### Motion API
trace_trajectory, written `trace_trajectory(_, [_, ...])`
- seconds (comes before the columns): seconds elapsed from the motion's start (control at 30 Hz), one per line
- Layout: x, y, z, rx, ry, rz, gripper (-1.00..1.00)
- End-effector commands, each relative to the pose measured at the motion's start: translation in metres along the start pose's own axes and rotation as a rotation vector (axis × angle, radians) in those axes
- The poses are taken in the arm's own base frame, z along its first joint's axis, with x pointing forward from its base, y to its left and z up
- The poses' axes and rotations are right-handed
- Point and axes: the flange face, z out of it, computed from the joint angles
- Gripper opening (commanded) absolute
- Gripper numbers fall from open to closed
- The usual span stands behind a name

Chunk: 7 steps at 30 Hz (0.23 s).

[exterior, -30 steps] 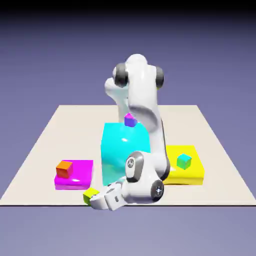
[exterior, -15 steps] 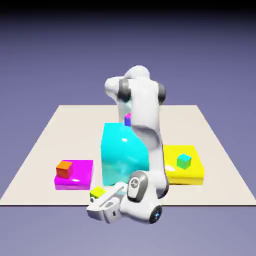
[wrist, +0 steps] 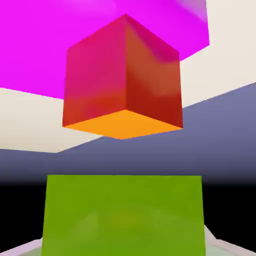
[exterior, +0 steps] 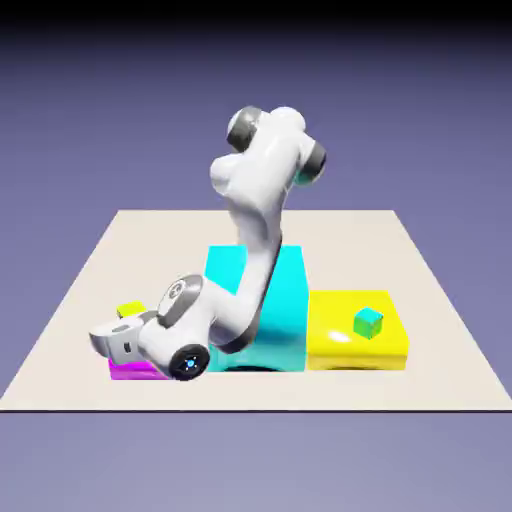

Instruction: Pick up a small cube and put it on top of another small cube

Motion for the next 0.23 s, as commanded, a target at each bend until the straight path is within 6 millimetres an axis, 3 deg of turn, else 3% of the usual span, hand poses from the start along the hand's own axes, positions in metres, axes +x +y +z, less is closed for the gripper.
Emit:
trace_trajectory(0.0, [0.003,-0.004,0.013,-0.001,0.001,-0.001,-1.00])
trace_trajectory(0.03, [0.003,-0.004,0.013,-0.001,0.001,-0.001,1.00])
trace_trajectory(0.07, [0.003,-0.004,0.013,-0.001,0.001,-0.001,1.00])
trace_trajectory(0.2, [-0.011,0.010,-0.041,-0.001,0.001,-0.001,1.00])
